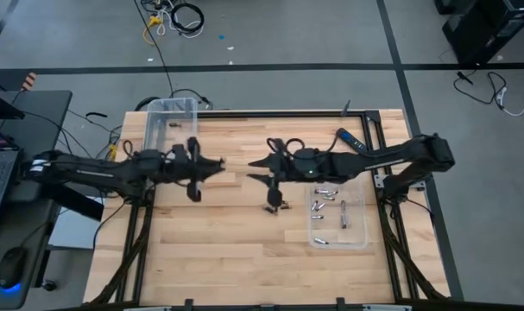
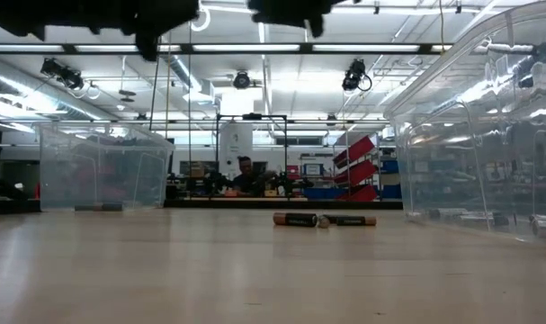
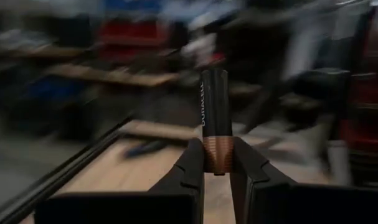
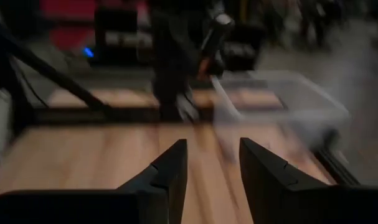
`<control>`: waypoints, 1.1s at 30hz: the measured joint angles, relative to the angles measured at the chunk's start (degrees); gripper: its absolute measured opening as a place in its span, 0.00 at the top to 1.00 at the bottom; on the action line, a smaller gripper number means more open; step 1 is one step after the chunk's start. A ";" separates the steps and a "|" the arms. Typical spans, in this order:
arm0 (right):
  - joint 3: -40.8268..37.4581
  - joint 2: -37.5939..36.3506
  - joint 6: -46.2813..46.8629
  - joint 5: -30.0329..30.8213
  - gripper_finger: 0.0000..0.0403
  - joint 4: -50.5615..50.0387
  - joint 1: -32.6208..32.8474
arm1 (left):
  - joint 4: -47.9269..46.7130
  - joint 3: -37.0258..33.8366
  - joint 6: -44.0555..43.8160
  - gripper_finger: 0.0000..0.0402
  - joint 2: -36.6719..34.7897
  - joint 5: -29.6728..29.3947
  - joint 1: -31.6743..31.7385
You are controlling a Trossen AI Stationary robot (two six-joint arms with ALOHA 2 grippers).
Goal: Sort batteries
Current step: Put the black and copper battery into the top transparent bin
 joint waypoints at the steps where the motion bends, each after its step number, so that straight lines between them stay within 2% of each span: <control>1: 0.00 -1.24 0.85 1.13 0.68 -3.54 0.10 | -3.78 0.00 -1.46 0.93 -1.73 -3.68 0.00; 6: 0.00 -4.96 5.75 2.39 0.68 -19.07 0.20 | -26.11 1.10 -10.38 0.93 -8.57 -24.59 0.49; 9: 0.00 -5.41 6.51 2.37 0.68 -23.28 0.20 | -42.69 4.57 -17.66 0.93 -9.64 -30.98 2.73; 14: -0.01 -4.78 6.55 2.29 0.68 -27.28 0.20 | -61.62 8.50 -26.25 0.93 -9.11 -31.71 9.17; 17: -0.02 -4.22 6.56 2.22 0.68 -28.27 0.20 | -66.26 8.50 -28.05 0.93 -8.86 -29.54 12.51; 22: -0.04 -3.95 6.65 0.45 0.68 -29.87 0.20 | -66.94 8.50 -25.77 0.93 -8.28 -25.26 15.67; 33: -0.04 -3.93 7.64 -1.33 0.68 -30.14 0.20 | -66.63 8.50 -22.51 0.87 -7.56 -25.16 20.37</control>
